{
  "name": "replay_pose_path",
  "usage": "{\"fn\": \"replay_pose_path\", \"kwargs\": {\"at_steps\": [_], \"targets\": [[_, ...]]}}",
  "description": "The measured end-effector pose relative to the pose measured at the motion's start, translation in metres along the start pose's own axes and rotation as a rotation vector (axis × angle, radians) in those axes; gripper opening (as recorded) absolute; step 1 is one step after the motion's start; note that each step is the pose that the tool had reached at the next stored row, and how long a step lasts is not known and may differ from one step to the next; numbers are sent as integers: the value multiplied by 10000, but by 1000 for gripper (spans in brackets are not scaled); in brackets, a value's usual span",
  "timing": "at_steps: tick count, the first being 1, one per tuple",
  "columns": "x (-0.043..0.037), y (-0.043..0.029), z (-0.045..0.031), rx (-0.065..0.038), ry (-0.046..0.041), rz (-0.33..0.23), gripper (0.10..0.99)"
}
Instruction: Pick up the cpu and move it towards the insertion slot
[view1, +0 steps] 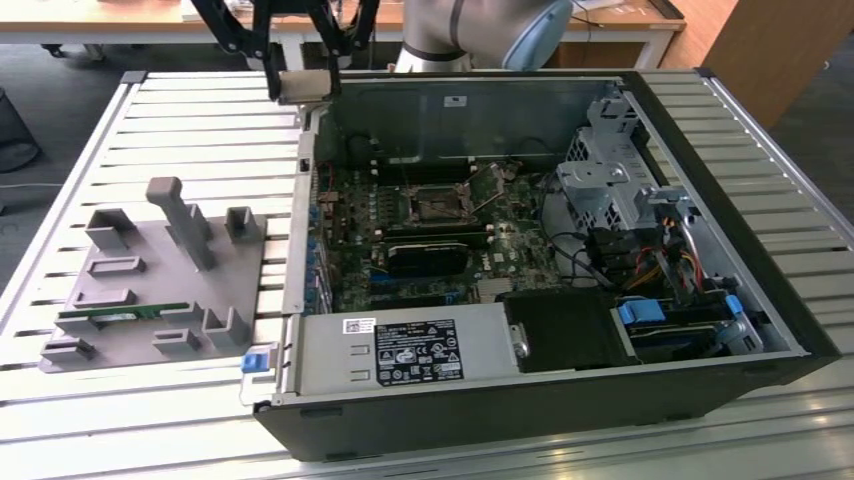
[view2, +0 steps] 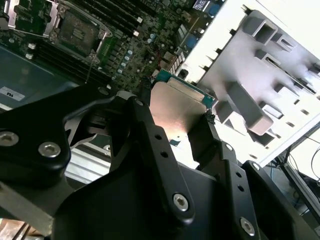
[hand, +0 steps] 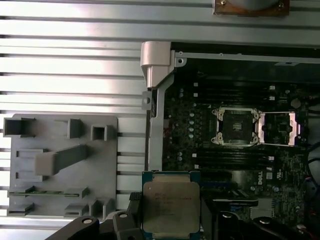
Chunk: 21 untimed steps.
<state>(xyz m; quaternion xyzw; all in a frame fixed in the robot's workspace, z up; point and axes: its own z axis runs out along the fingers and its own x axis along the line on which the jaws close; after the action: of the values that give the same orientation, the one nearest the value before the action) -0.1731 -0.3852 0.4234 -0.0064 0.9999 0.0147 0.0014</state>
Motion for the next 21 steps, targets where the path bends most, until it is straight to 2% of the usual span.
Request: {"fn": "replay_pose_path", "kwargs": {"at_steps": [8, 9, 11, 13, 21], "targets": [[-212, 42, 2, -50, -1, -10, 545], [-232, 46, 1, -105, 1, -10, 545], [-268, 50, 2, -330, -4, -10, 545], [-314, 57, 3, -451, -7, -11, 545], [-532, 149, 20, -451, -5, -9, 545]]}}
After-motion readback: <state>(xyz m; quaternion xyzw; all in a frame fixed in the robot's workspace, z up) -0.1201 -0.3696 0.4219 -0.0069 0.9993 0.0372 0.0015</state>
